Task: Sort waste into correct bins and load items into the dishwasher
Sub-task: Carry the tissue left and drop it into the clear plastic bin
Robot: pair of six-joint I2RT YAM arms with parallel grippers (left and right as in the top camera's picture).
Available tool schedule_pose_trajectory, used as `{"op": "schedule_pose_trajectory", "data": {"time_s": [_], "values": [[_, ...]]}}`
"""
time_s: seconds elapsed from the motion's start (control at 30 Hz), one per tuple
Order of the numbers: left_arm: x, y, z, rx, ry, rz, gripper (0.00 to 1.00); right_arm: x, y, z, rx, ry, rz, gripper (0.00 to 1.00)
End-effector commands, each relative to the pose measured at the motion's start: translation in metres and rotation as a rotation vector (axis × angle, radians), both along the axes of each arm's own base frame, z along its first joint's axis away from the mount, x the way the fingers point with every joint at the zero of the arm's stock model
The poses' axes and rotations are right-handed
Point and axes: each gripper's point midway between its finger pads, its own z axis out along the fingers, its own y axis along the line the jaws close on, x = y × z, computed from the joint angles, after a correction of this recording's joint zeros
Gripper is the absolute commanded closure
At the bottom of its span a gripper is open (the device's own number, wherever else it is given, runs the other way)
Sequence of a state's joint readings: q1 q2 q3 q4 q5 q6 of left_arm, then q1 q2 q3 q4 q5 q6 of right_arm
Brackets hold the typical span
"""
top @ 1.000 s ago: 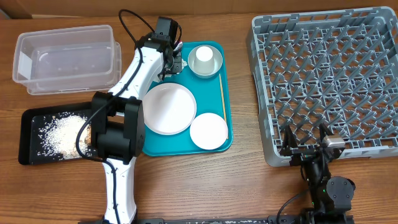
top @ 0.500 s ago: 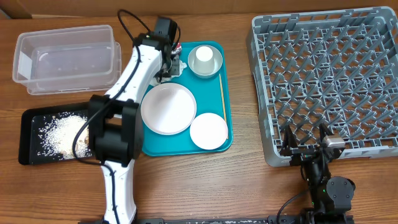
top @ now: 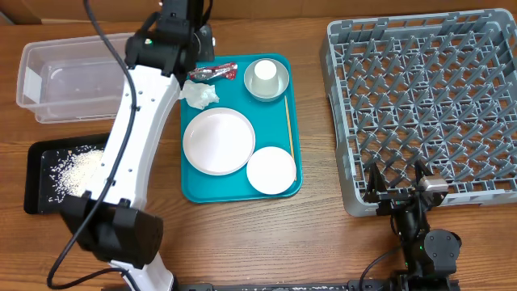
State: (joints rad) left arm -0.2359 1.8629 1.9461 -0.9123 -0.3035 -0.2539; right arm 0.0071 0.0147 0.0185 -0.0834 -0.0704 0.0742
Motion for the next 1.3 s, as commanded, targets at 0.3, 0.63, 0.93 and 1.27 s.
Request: {"op": "schedule_pose_trajectory", "data": {"time_s": [0.3, 0.63, 0.93, 1.27], "values": [[0.012, 0.113, -0.004, 0.114, -0.016, 0.276, 0.96, 0.000, -0.002, -0.002, -0.003, -0.005, -0.012, 0.00], [0.009, 0.193, -0.063, 0.125, 0.126, 0.419, 0.78, 0.000, -0.002, -0.002, -0.003, -0.005, -0.012, 0.00], [0.000, 0.188, -0.058, 0.128, 0.150, 0.410, 0.06, 0.000, -0.002, -0.002, -0.003, -0.005, -0.013, 0.00], [0.005, 0.039, -0.031, -0.242, 0.118, -0.035, 0.00, 0.000, -0.002, -0.001, -0.003, -0.006, -0.012, 0.00]]}}
